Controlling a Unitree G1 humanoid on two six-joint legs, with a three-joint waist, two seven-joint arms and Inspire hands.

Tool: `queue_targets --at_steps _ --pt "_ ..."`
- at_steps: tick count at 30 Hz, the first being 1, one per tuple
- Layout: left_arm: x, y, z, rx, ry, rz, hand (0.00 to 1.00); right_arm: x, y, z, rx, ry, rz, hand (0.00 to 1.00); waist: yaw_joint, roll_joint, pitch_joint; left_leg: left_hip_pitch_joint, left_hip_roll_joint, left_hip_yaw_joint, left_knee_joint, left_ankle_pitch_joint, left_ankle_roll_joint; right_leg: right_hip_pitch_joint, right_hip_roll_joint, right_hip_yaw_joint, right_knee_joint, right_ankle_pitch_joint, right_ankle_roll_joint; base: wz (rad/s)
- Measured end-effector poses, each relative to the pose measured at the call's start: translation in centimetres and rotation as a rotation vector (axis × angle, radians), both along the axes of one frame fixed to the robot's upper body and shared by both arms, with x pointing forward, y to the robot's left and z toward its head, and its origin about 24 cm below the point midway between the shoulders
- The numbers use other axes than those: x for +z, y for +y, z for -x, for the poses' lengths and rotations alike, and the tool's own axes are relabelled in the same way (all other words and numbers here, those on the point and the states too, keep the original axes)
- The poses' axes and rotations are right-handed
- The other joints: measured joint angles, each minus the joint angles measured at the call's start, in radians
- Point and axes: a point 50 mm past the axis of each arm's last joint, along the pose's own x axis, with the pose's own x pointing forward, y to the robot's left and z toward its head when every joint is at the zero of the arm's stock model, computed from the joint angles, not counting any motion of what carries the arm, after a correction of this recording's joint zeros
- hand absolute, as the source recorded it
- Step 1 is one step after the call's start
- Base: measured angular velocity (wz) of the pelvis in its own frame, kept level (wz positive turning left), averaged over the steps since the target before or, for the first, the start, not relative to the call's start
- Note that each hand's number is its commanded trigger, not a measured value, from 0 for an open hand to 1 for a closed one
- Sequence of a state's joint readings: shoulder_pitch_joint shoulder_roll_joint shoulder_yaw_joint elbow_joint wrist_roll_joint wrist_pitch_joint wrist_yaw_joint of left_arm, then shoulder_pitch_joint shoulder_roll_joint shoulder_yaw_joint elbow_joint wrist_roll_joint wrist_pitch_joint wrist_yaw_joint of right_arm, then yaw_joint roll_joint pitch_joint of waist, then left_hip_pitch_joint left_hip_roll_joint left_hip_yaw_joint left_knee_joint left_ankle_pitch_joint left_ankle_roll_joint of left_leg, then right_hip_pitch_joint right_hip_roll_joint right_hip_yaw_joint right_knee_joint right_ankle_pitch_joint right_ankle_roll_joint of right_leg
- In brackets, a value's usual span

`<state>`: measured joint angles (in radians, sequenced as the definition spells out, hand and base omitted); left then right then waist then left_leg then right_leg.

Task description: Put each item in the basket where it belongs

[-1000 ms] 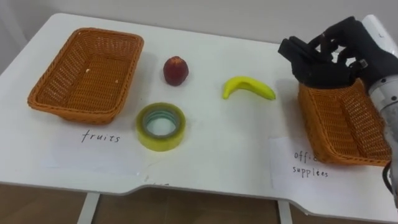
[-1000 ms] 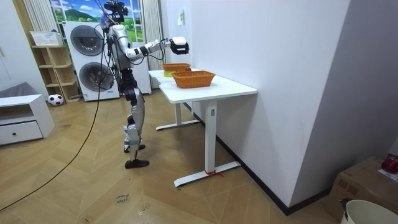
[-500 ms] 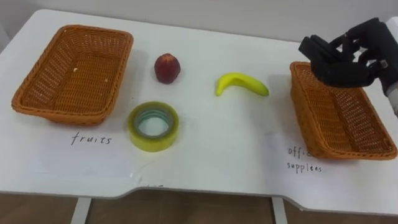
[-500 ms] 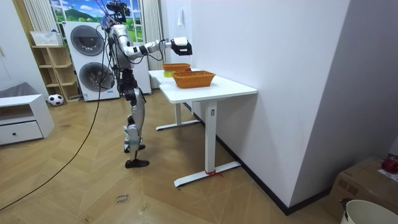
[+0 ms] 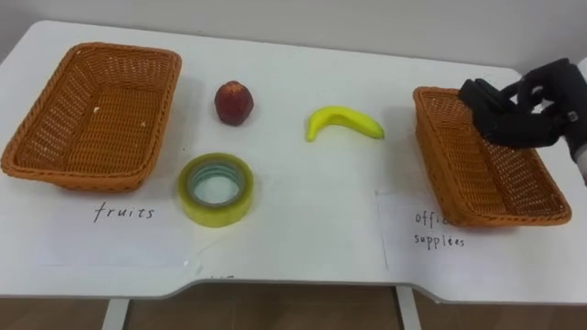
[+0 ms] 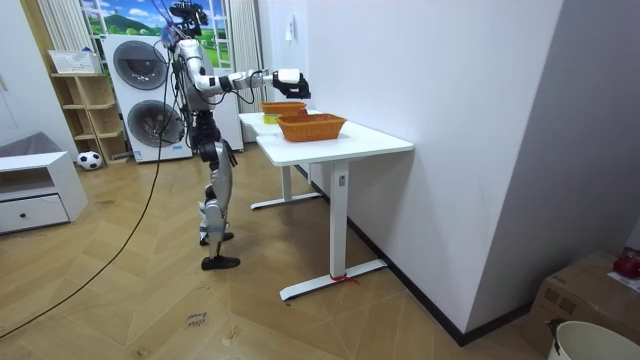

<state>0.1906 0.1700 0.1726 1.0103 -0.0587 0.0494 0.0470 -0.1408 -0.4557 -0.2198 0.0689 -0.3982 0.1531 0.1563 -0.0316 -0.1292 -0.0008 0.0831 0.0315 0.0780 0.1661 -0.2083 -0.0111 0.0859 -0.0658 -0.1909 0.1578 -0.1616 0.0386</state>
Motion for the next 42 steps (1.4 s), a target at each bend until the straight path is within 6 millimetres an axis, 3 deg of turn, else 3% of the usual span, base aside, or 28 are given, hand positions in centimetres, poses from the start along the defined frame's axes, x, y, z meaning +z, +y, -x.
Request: queue_targets --at_steps 8,14,31,38,40,41,42 --pt "0.0 -0.1 0.0 0.005 -0.004 -0.005 0.00 -2.4 -1.0 0.3 -0.036 0.072 -0.097 1.00 0.011 0.012 0.0064 0.014 0.003 0.005 -0.014 0.000 0.000 0.002 0.002 -0.001 0.013 0.000 0.000 -0.01" --pt "-0.1 0.0 0.4 0.008 0.018 -0.020 0.00 -4.2 -1.6 1.0 -0.075 0.136 -0.115 1.00 0.013 0.018 0.0047 0.014 0.006 0.004 -0.015 0.000 0.000 0.000 0.005 -0.001 0.013 0.000 0.000 0.00" --pt "-0.3 0.0 1.4 0.011 0.059 -0.022 0.00 -5.6 -1.0 1.2 -0.077 0.187 -0.124 1.00 0.010 0.015 0.0049 0.017 0.005 0.007 -0.008 0.000 0.000 0.000 0.004 -0.002 0.011 0.000 0.000 0.00" --pt "-0.2 0.3 1.5 0.010 0.062 -0.030 0.00 -6.2 -1.1 1.7 -0.080 0.217 -0.130 1.00 0.014 -0.001 0.0086 0.013 0.005 0.008 -0.008 0.000 -0.001 0.001 0.004 0.002 0.011 -0.001 0.000 0.00" --pt "-0.1 0.5 1.5 0.008 0.063 -0.034 0.00 -6.4 -1.2 1.9 -0.083 0.225 -0.129 0.86 0.014 -0.008 0.0071 0.013 0.005 0.008 -0.008 0.000 -0.001 0.000 0.004 0.002 0.011 -0.001 0.000 0.00" --pt "-0.1 0.6 1.5 0.008 0.064 -0.035 0.00 -6.5 -1.2 2.0 -0.084 0.229 -0.129 0.55 0.014 -0.011 0.0048 0.013 0.005 0.008 -0.009 0.000 -0.001 0.000 0.005 0.003 0.011 -0.001 0.000 0.00" --pt "-0.1 0.6 1.5 0.008 0.064 -0.036 0.00 -6.5 -1.2 2.0 -0.085 0.230 -0.129 0.12 0.015 -0.012 0.0041 0.013 0.005 0.008 -0.010 0.000 -0.001 0.000 0.005 0.003 0.011 -0.001 0.000 0.00"
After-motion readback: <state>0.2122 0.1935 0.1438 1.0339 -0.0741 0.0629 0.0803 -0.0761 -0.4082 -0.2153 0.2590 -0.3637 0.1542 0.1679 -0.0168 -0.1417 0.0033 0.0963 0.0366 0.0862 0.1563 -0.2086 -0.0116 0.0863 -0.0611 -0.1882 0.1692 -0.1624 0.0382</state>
